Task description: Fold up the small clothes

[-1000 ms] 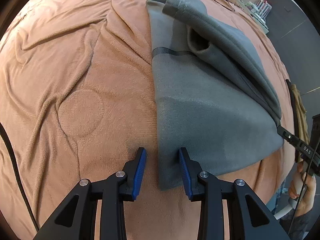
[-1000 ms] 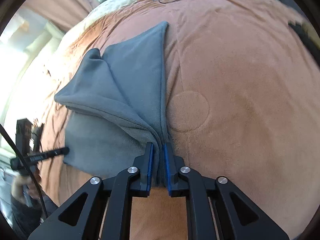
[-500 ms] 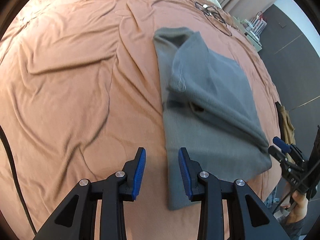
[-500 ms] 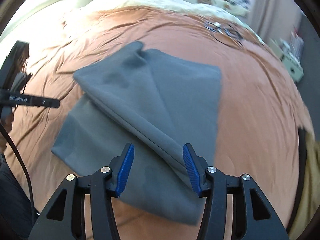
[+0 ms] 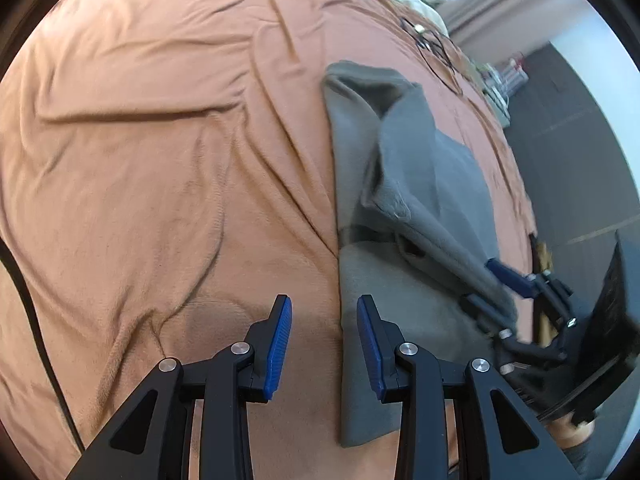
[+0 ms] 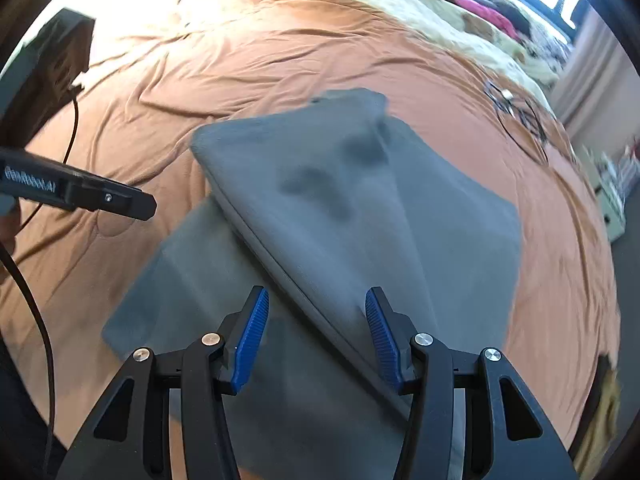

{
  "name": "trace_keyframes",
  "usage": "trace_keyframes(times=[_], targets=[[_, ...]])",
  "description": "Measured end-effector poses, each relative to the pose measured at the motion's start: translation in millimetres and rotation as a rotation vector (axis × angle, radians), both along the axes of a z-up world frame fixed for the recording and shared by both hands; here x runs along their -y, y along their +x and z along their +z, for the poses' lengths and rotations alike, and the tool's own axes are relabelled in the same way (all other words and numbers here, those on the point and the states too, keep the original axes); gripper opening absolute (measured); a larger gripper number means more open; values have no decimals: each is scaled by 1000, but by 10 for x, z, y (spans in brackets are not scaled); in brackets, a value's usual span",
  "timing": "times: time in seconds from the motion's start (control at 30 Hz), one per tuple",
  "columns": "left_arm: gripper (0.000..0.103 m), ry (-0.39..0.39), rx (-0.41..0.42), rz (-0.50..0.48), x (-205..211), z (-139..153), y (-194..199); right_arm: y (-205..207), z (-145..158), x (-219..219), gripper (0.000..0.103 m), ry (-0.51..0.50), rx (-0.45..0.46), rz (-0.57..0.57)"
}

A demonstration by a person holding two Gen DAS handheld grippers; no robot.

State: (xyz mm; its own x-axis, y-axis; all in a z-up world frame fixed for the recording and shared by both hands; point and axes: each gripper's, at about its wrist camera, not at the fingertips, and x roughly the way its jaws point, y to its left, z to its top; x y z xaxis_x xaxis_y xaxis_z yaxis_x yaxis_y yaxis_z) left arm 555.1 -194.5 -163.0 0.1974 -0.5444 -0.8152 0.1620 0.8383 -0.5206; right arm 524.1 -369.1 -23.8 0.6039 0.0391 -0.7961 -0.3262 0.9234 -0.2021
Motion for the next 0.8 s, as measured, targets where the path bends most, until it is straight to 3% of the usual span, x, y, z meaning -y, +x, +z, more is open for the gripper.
trace_keyframes(times=[0.13, 0.27, 0.33, 0.37, 0.47, 0.57, 0.8], targets=[[36, -50, -15, 15, -64, 30, 13, 154, -109, -185, 48, -41, -6, 36], [36, -22, -19, 22, -99, -15, -13, 298, -249, -304, 47, -97, -27, 63], [36, -18, -35, 35, -122, -64, -4, 323, -294, -369, 39, -126, -9, 62], [36, -16, -43, 46, -136, -78, -4, 335, -281, -373, 27, -128, 11, 47], [36, -17, -27, 61, -139, -45, 2, 361, -149, -244, 8, -56, 43, 0], [36, -20, -5, 52, -92, 10, 20, 360, 65, -122, 6, -3, 96, -47], [36, 16, 8, 69, -21, 93, 195, 490, 354, 216, 6, 145, 113, -142]])
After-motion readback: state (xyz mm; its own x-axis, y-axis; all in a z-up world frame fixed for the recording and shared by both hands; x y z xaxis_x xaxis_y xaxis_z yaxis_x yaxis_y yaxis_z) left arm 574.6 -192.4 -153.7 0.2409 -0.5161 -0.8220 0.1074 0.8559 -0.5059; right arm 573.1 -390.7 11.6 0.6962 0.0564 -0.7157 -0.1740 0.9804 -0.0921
